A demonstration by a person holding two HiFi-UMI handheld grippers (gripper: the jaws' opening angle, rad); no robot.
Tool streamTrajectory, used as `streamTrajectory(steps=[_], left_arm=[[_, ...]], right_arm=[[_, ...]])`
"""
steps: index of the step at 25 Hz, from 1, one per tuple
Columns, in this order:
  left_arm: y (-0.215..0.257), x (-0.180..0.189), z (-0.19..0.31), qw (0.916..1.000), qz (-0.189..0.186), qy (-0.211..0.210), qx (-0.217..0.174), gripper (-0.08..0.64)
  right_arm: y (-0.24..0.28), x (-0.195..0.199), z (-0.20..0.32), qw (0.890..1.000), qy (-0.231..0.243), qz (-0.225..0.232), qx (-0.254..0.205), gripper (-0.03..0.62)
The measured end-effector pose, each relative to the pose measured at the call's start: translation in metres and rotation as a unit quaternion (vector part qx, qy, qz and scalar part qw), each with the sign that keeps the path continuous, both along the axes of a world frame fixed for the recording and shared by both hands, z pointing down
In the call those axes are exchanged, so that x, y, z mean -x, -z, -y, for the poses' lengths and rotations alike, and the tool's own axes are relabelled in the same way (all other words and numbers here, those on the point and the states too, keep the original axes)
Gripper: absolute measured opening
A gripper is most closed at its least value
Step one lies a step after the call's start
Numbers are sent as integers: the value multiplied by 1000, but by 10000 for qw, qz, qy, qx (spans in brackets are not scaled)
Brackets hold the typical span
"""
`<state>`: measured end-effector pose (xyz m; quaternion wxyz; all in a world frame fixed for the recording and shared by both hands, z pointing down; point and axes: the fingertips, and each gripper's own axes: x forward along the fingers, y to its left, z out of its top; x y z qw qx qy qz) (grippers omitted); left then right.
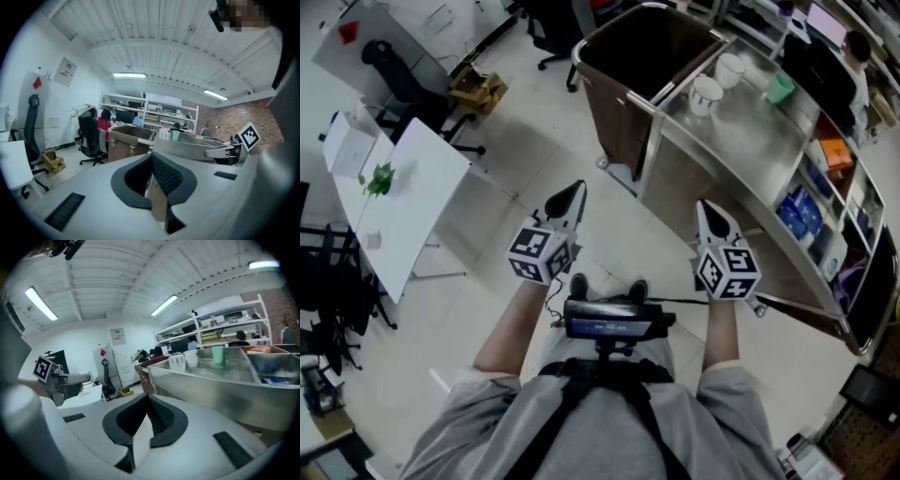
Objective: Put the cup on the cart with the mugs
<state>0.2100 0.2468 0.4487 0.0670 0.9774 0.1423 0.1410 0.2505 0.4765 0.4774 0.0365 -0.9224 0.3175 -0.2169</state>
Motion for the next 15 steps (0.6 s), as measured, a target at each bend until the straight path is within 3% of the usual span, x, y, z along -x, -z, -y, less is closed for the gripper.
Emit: streamTrajectory(steps=[4,7,12,15], left_arm=[[-13,22,51,9982,47,585,94,2],[-20,60,113,9909,109,1337,98,3],[-22,136,210,9681,107,2502,89,2],[-21,188,266,9485,74,3166,53,3]], right_arm=[[-4,1,58,9983,571,-63,47,6],[-5,7,128,9912,1327,-24,14,6],[-5,46,262,9646,2634,-75,-60,6],[-5,90,340,9408,3386,-128,-109,6]])
